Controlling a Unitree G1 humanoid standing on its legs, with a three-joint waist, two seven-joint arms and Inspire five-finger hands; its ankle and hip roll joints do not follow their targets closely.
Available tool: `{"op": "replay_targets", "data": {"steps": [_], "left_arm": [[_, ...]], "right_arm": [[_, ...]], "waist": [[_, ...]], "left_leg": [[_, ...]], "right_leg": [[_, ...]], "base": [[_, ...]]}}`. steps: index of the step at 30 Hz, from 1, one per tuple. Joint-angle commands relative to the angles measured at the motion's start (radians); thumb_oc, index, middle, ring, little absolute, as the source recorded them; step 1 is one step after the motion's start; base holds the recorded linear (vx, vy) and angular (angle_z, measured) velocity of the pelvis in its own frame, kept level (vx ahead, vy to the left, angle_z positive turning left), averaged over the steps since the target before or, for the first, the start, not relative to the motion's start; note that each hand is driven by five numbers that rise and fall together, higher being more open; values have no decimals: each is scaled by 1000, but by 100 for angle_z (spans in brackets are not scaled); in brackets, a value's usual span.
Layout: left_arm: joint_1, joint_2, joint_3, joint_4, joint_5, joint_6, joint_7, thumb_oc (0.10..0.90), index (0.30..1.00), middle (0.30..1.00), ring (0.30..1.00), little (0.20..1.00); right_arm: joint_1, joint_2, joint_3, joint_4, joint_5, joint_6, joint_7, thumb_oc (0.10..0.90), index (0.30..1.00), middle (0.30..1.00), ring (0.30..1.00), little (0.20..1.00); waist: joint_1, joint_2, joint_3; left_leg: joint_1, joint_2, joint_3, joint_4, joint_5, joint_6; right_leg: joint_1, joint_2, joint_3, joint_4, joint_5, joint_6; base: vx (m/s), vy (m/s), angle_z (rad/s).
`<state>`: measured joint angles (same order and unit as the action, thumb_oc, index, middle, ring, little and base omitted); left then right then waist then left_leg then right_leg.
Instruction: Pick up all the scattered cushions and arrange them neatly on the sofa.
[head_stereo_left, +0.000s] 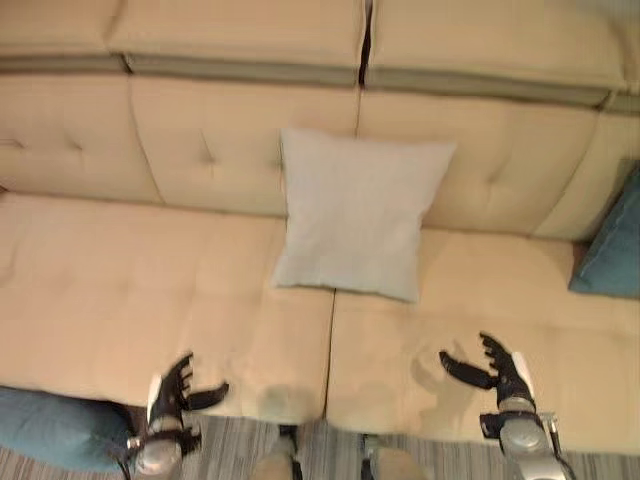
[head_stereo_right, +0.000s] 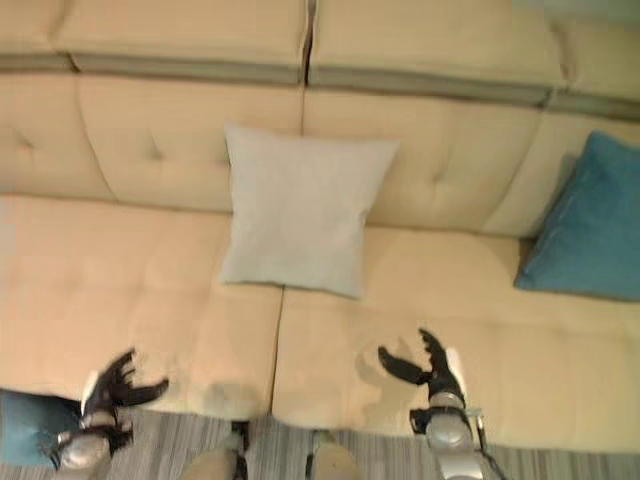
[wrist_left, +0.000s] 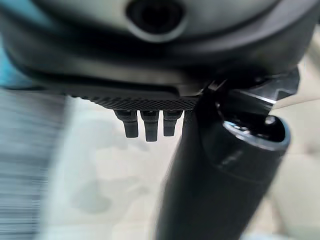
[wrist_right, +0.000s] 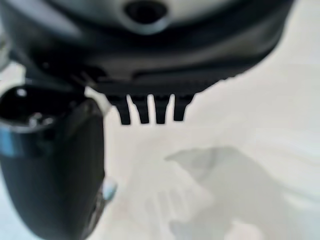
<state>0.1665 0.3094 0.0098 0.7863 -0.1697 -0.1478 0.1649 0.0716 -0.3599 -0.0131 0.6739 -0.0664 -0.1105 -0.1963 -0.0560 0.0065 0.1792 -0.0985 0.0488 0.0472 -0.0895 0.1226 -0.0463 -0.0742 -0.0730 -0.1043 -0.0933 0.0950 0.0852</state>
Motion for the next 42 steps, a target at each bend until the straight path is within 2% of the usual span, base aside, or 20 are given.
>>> {"op": "replay_targets", "data": {"steps": [1,4,9,12,14,15,16,19,21,24,28,30,31,32,33,34,35,36,38,42], "left_arm": [[-5,19,-7,77,55,-17,-6,800,900,900,900,900],[-21,0,-31,205,92,-13,11,800,900,900,900,900],[-69,2,-59,228,92,-17,32,800,900,900,900,900],[-110,0,-78,205,85,-21,43,800,900,900,900,900],[-116,-9,-86,207,88,-20,38,800,900,900,900,900],[-116,-9,-86,207,88,-20,38,800,900,900,900,900],[-122,-15,-92,211,88,-17,37,800,900,900,900,900],[-134,-20,-102,210,88,-16,34,800,900,900,900,900],[-151,-28,-124,198,101,-8,35,800,900,900,900,900],[-157,-33,-128,203,102,-8,39,800,900,900,900,900],[-156,-24,-115,224,106,-3,41,800,900,900,900,900],[-166,-7,-104,257,109,2,44,800,900,900,900,900],[-175,5,-105,273,108,6,49,800,900,900,900,900],[-176,6,-104,274,108,6,49,800,900,900,900,900],[-184,13,-104,290,98,9,52,800,900,900,900,900],[-184,13,-104,290,98,9,52,800,900,900,900,900],[-187,19,-107,308,96,10,50,800,900,900,900,900],[-187,19,-107,308,96,10,50,800,900,900,900,900],[-187,20,-103,324,89,11,49,800,900,900,900,900],[-179,11,-97,346,83,10,45,800,900,900,900,900]], "right_arm": [[11,-36,10,12,-4,-48,-2,800,900,900,900,900],[15,-17,50,127,-1,-49,-7,800,900,900,900,900],[-15,-13,78,229,12,-43,-22,800,900,900,900,900],[-47,-16,94,255,5,-30,-41,800,900,900,900,900],[-65,-18,99,272,9,-25,-44,800,900,900,900,900],[-65,-18,99,272,9,-25,-44,800,900,900,900,900],[-73,-17,101,285,5,-19,-46,800,900,900,900,900],[-80,-12,101,297,4,-14,-48,800,900,900,900,900],[-93,0,111,320,-4,-5,-52,800,900,900,900,900],[-113,12,130,336,-13,1,-56,800,900,900,900,900],[-134,17,150,336,-31,8,-52,800,900,900,900,900],[-147,20,157,331,-30,9,-53,800,900,900,900,900],[-150,25,153,329,-20,12,-53,800,900,900,900,900],[-150,25,153,329,-20,11,-53,800,900,900,900,900],[-148,29,155,339,-11,12,-55,800,900,900,900,900],[-148,29,155,339,-11,12,-55,800,900,900,900,900],[-139,30,156,352,5,12,-52,800,900,900,900,900],[-139,30,156,352,5,12,-52,800,900,900,900,900],[-148,31,171,357,19,11,-45,800,900,900,900,900],[-169,24,192,338,28,-1,-36,800,900,900,900,900]], "waist": [[29,-24,-94],[41,-28,-91],[50,-33,-59],[51,-48,-34],[43,-58,-37],[42,-58,-40],[33,-59,-47],[18,-54,-56],[1,-44,-62],[9,-48,-56],[30,-57,-48],[45,-62,-38],[44,-65,-33],[43,-66,-35],[39,-67,-33],[38,-68,-35],[33,-72,-36],[32,-72,-38],[37,-79,-41],[62,-84,-53]], "left_leg": [[29,8,20,8,-97,-11],[41,23,5,17,-89,-25],[-24,25,-19,93,-71,-43],[-67,13,11,199,-125,-34],[-35,-5,41,274,-207,-16],[-38,-6,40,272,-204,-15],[-3,-7,75,306,-242,-8],[44,0,125,305,-274,-4],[92,-6,176,235,-288,7],[102,-34,133,167,-274,18],[104,-49,104,120,-249,31],[104,-57,72,94,-230,37],[99,-65,21,76,-211,42],[95,-66,20,76,-209,42],[85,-77,-46,74,-195,47],[82,-78,-47,74,-193,47],[63,-95,-111,86,-181,49],[60,-96,-112,86,-180,49],[35,-115,-173,94,-163,43],[5,-137,-213,109,-154,31]], "right_leg": [[4,8,-21,74,-132,27],[37,25,-33,73,-156,10],[40,24,-79,66,-168,-9],[11,1,-113,78,-158,-14],[-1,-13,-127,79,-144,-16],[-4,-14,-128,79,-143,-16],[-4,-18,-149,74,-135,-16],[-14,-24,-185,69,-126,-11],[-40,-33,-235,73,-99,2],[-64,-44,-247,84,-69,20],[-78,-57,-255,129,-79,28],[-95,-66,-244,183,-93,33],[-116,-45,-163,220,-108,35],[-119,-47,-164,219,-106,35],[-118,-3,-47,236,-132,40],[-120,-3,-47,235,-130,40],[-103,36,59,247,-154,35],[-105,36,58,245,-152,35],[-95,69,145,250,-158,25],[-42,55,110,162,-162,4]], "base": [[-9,-95,-1],[-23,-109,9],[-168,-95,40],[-232,-36,43],[-138,7,46],[-151,28,36],[-75,20,30],[-120,72,46],[-161,165,101],[-115,122,57],[-141,120,33],[-157,68,31],[-81,4,56],[-114,-8,109],[-40,-11,113],[-70,-38,135],[-38,-25,112],[-41,-47,120],[-10,-55,162],[16,-97,84]]}}
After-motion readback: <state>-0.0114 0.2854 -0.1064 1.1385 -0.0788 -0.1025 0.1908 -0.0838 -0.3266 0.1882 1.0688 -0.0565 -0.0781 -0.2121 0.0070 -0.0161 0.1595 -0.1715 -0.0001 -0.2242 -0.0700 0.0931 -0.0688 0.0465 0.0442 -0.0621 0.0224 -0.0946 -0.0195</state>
